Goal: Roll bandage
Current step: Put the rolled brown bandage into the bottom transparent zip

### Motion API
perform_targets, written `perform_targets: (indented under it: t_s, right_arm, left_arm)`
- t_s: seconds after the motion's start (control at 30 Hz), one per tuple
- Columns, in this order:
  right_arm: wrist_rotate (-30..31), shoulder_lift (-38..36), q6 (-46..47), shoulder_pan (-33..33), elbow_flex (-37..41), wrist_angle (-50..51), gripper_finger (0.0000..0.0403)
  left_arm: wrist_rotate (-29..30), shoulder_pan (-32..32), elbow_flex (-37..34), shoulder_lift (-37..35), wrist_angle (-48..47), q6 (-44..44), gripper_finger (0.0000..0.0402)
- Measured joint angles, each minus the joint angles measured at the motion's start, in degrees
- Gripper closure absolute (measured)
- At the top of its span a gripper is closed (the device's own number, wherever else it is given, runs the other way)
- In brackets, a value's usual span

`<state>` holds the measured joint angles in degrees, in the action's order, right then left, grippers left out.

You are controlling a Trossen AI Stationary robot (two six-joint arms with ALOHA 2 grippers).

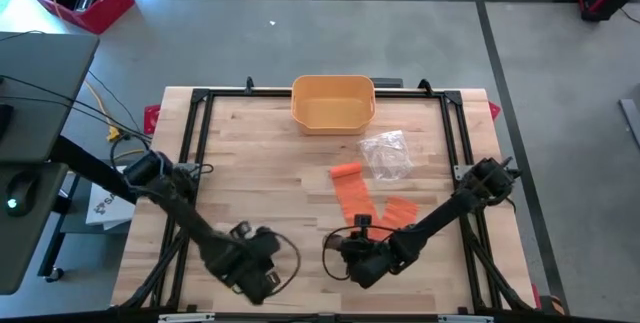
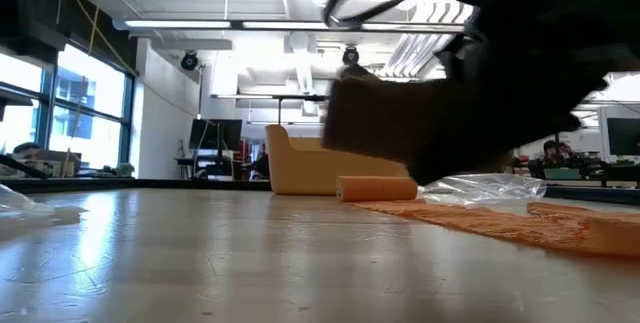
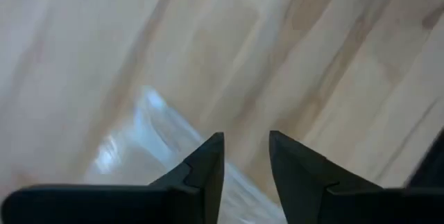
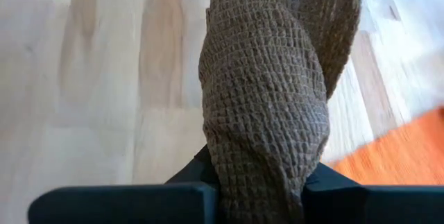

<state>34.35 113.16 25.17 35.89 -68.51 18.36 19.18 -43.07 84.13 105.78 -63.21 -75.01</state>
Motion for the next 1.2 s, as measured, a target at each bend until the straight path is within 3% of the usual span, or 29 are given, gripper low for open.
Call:
perform_targets:
  t_s: [0.1, 0.23, 0.4, 0.6, 0.83, 1.1, 1.2]
  right_arm:
    - [-0.37, 0.14, -3.06, -0.88, 0.00, -2.12, 0.0349]
    - [-0.50, 0.15, -6.17, -1.27, 0.00, -4.56, 0.0349]
    - [-0.64, 0.15, -7.11, -1.41, 0.00, -4.95, 0.0349]
    - [-1.60, 0.13, -5.66, -1.26, 0.00, -5.48, 0.0349]
    - [-1.84, 0.13, -5.94, -1.02, 0.00, -5.76, 0.0349]
    - [-1.86, 0.13, -6.14, -0.97, 0.00, -5.71, 0.0349]
    - [-1.85, 0.13, -6.98, -0.97, 0.00, -5.04, 0.0349]
  left_arm:
    - [-0.26, -3.58, -1.14, 0.86, 0.59, -13.72, 0.0262]
    - [2.69, -7.06, -2.80, 1.15, 2.24, -22.49, 0.0221]
    - [2.11, -6.48, -5.39, 3.83, 3.82, -21.82, 0.0199]
    - [-6.31, -4.47, -5.66, 8.41, 3.63, -18.82, 0.0201]
    - [-8.68, -4.18, -5.66, 9.71, 1.88, -19.42, 0.0261]
    - [-11.06, -4.35, -4.85, 9.75, -0.17, -16.77, 0.0382]
    - [-10.78, -4.14, -2.65, 9.75, -1.58, -13.83, 0.0394]
